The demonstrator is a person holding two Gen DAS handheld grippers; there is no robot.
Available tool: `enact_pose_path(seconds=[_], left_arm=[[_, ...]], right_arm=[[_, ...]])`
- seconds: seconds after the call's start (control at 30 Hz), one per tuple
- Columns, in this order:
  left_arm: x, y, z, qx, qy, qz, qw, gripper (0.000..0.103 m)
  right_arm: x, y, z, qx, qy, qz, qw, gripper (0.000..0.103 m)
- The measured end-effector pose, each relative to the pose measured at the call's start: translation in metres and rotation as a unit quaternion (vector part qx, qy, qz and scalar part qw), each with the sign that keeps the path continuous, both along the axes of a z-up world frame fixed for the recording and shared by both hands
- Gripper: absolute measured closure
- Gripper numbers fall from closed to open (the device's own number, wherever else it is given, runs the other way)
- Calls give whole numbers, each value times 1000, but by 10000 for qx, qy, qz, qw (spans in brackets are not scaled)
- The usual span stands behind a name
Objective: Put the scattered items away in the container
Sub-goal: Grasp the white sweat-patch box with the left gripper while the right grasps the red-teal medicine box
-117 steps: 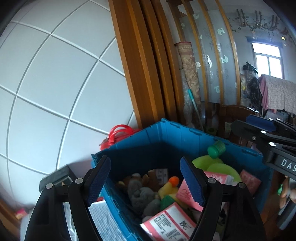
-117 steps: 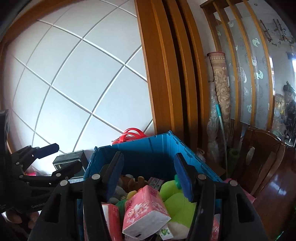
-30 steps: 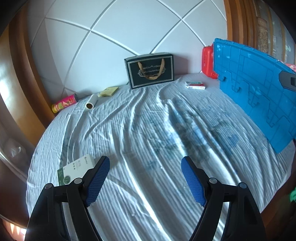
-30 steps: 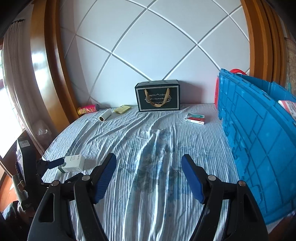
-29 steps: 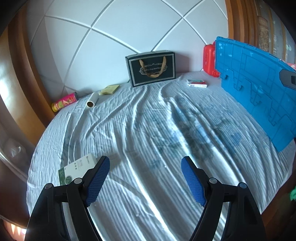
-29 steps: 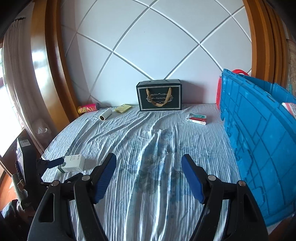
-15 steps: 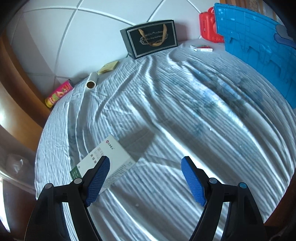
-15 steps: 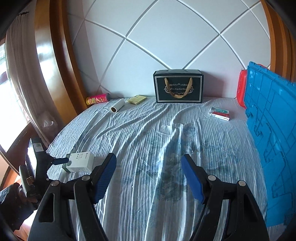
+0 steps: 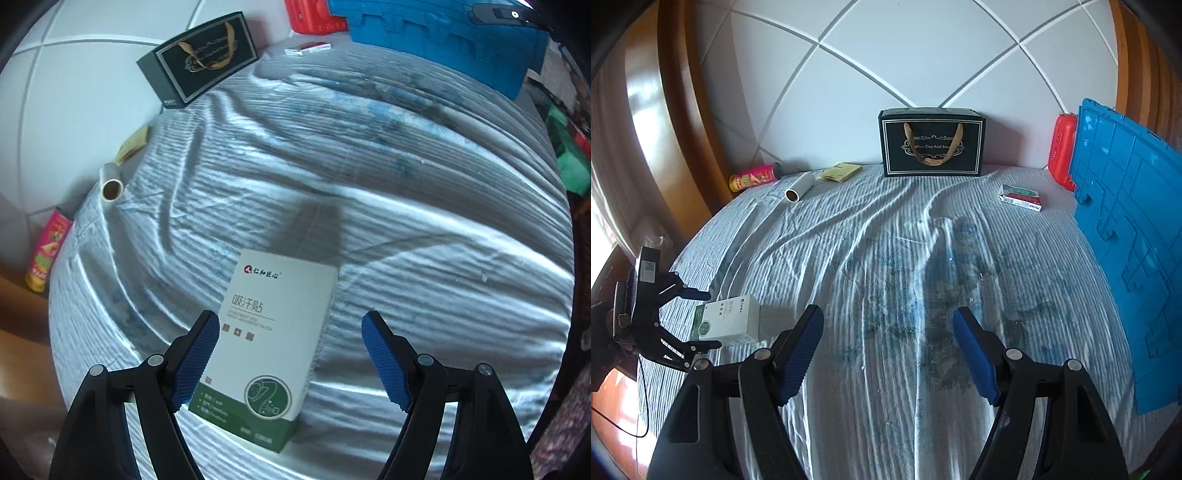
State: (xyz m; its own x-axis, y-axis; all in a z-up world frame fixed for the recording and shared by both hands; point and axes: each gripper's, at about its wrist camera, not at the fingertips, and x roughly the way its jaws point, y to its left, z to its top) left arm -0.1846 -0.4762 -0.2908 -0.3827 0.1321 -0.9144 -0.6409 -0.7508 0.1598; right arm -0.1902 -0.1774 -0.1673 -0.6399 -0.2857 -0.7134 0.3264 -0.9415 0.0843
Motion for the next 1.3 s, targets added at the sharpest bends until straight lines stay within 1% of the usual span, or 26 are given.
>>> enact_pose_path(seconds=[0.1,0.23,0.33,0.37,0.4,0.47,0.53,0.57,0.6,0.7,0.77,0.87,1.0,1.1,1.2,1.3], left_arm=[[-14,-11,-20,62,-387,-403,9984,23],[-24,-19,-25,100,-385,-777,9962,21],[-30,-21,-39,22,-732,-1027,9920,20],[-31,-22,-42,23,-767,-1047,9915,20],[-30,-22,-44,47,-749,-1028,9919,17],[-30,-24,-47,95,-713,-991,9925,18],[-31,-25,-51,187,-750,-769,9940,19],[-31,-24,-53,252,-792,-580,9949,18],[-31,-24,-53,352,-812,-371,9954,24],[-24,-14,-52,296,-608,183,9975,24],[-20,-2,-53,381,-606,488,9962,24],[-20,22,-54,537,-653,824,9930,25],[-38,57,-49,950,-783,1262,9843,25],[-66,88,-45,1224,-882,1617,9753,25],[-98,124,-47,1323,-914,1922,9681,25],[-132,159,-51,1304,-926,2214,9620,25]], right_arm=[[-4,-12,-7,43,-185,-167,9997,31],[-10,-27,-9,218,-207,-257,9992,31],[-15,-31,-11,222,-245,-355,9988,31],[-16,-32,-12,216,-264,-383,9987,31],[-18,-33,-13,245,-266,-418,9985,31],[-20,-34,-14,285,-271,-467,9981,31],[-24,-35,-16,319,-297,-493,9978,31],[-27,-35,-18,332,-319,-491,9977,31],[-30,-36,-20,344,-341,-488,9976,31],[-42,-38,-25,353,-384,-459,9976,31],[-54,-36,-29,355,-371,-423,9978,31],[-76,-31,-37,381,-389,-367,9978,31],[-112,-10,-46,474,-394,-231,9978,31],[-153,18,-52,479,-433,-144,9978,31],[-206,48,-55,629,-428,53,9971,31],[-262,76,-60,725,-583,244,9954,31]])
